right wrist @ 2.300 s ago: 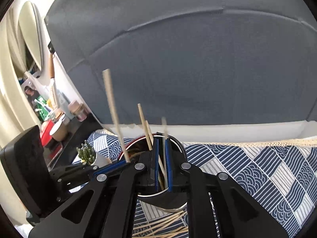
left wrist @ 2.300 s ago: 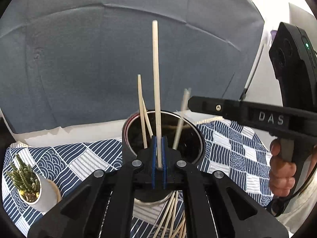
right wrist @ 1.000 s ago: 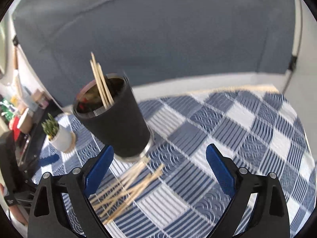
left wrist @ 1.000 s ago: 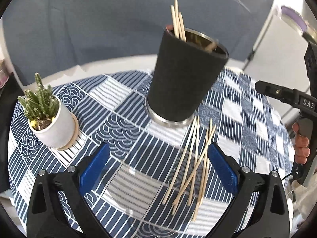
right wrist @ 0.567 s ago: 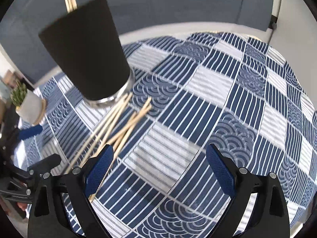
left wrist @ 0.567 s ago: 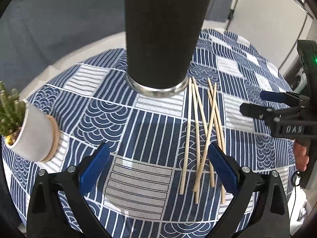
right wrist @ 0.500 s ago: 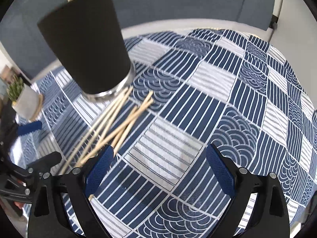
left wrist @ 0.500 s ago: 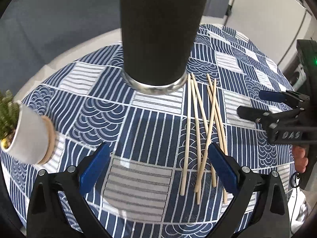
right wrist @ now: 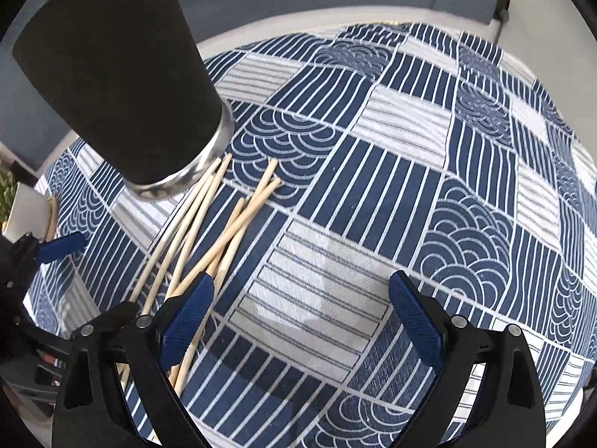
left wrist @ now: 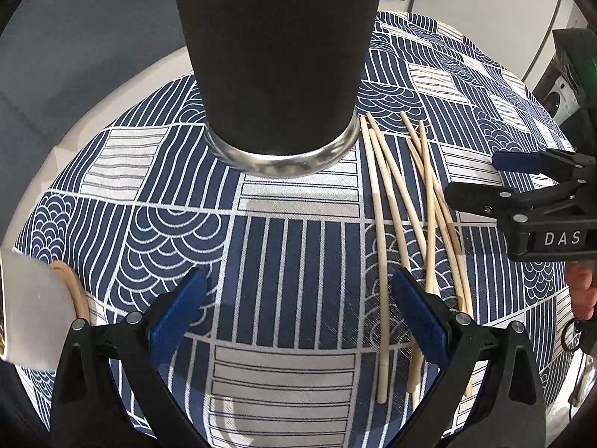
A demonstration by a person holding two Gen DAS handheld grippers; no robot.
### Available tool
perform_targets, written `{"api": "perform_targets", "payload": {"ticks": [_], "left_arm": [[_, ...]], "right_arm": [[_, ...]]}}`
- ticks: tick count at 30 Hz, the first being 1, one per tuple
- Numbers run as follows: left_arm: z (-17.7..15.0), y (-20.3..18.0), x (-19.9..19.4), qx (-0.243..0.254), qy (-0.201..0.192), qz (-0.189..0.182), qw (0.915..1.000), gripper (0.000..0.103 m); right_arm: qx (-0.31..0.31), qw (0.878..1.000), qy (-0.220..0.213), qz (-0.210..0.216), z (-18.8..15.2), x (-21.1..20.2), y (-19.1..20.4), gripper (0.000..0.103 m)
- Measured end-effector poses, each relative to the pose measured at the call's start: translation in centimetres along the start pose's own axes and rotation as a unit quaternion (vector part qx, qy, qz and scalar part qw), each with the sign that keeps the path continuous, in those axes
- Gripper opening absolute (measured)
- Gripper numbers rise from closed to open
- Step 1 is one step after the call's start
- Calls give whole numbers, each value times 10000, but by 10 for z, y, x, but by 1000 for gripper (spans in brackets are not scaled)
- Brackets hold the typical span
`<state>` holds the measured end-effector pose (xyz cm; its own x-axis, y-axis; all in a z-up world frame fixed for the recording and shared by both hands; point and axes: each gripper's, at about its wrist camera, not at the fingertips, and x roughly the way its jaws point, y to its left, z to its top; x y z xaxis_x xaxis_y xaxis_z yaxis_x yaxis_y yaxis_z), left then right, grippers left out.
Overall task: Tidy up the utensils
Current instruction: 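Move both open tools down to the loose sticks beside the holder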
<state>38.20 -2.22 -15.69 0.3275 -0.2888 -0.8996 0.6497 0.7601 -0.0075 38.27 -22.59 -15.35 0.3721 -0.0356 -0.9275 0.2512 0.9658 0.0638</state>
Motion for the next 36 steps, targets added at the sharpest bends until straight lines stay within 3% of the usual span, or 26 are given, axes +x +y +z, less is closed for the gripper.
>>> {"api": "perform_targets", "payload": {"ticks": [5,8,11,16,18,21,28,32,36], "left_arm": [[6,1,6,70,54,113,9999,98],[13,-1,10,76,183,132,9997,99],[22,-1,14,45,323,148,9994,99],[27,-2,17,57,321,151,9994,99],[28,-1,17,97,333,124,9993,99],[29,1,18,155,303,90,9994,99],[29,1,20,111,233,109,9996,99],[28,4,19,69,127,127,9998,99],[31,3,21,15,232,160,9996,99]], "right_arm": [[-68,9995,-94,-297,-2,3,7,95],[367,9987,78,-331,-6,2,-5,95],[532,9962,147,-674,-8,3,-6,95],[628,9959,191,-628,-10,4,-6,96],[727,9966,151,-345,-8,3,-9,96],[933,9951,154,-286,-4,6,-12,96],[1015,9919,560,-518,4,13,0,97],[743,9898,864,-851,12,20,15,96],[789,9880,1141,-674,14,24,5,96]]}}
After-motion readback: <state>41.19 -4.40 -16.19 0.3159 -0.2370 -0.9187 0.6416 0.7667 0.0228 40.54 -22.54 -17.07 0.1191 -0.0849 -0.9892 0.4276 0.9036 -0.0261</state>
